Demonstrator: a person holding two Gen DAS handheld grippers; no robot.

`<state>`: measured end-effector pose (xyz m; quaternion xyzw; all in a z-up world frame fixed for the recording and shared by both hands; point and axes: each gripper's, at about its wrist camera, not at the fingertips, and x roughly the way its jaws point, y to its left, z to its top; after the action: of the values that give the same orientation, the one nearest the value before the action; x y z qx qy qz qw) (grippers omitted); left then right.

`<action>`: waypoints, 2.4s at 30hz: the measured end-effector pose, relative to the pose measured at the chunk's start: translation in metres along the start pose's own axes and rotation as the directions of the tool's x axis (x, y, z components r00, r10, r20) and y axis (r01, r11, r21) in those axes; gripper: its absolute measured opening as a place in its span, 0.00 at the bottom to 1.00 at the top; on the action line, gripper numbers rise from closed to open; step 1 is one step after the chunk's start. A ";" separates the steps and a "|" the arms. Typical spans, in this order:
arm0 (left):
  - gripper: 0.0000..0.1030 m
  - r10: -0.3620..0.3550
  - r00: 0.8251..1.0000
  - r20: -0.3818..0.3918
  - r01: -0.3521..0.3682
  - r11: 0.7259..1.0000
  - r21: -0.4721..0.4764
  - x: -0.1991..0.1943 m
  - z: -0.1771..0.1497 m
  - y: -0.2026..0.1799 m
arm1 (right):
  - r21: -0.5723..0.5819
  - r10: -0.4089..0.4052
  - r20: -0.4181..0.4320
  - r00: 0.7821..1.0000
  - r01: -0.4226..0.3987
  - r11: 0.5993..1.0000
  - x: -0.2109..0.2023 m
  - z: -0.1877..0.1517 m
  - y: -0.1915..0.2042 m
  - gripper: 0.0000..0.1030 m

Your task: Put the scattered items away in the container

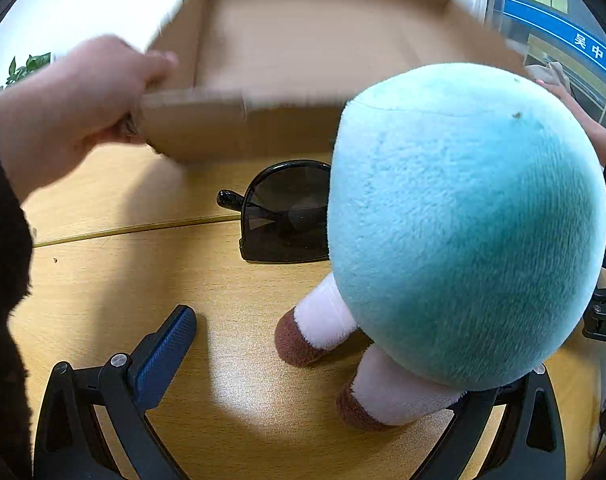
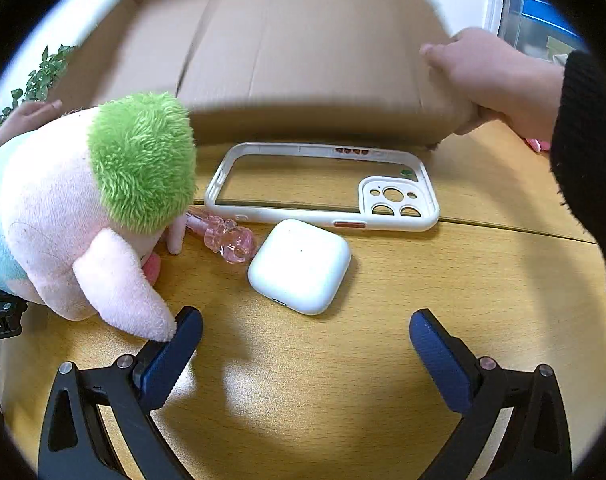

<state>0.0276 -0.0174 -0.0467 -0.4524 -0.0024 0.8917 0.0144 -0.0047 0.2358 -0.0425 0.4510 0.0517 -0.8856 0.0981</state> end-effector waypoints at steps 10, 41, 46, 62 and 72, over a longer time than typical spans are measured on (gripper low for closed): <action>1.00 0.001 1.000 0.000 -0.001 1.000 -0.001 0.000 0.002 0.000 | -0.001 0.002 0.000 1.000 -0.002 1.000 0.000 0.000 0.000 1.00; 1.00 0.006 1.000 0.001 -0.006 1.000 -0.006 0.000 0.000 -0.001 | 0.008 -0.007 0.000 1.000 0.007 1.000 -0.004 -0.007 0.002 1.00; 1.00 0.009 1.000 0.001 -0.009 1.000 -0.011 0.000 0.001 -0.001 | -0.002 -0.001 -0.001 1.000 0.001 1.000 -0.010 -0.014 0.007 1.00; 1.00 -0.046 0.984 0.172 0.057 0.997 -0.061 -0.091 -0.006 -0.004 | -0.035 0.072 0.108 0.992 -0.069 0.997 -0.093 -0.032 0.024 1.00; 1.00 -0.116 0.971 0.208 0.126 0.991 -0.035 -0.126 -0.003 -0.025 | -0.016 0.077 0.178 0.981 -0.075 0.997 -0.134 -0.022 0.027 1.00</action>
<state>0.1051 0.0040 0.0539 -0.3570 -0.0529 0.9308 0.0575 0.0956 0.2302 0.0529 0.3710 0.0298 -0.9178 0.1382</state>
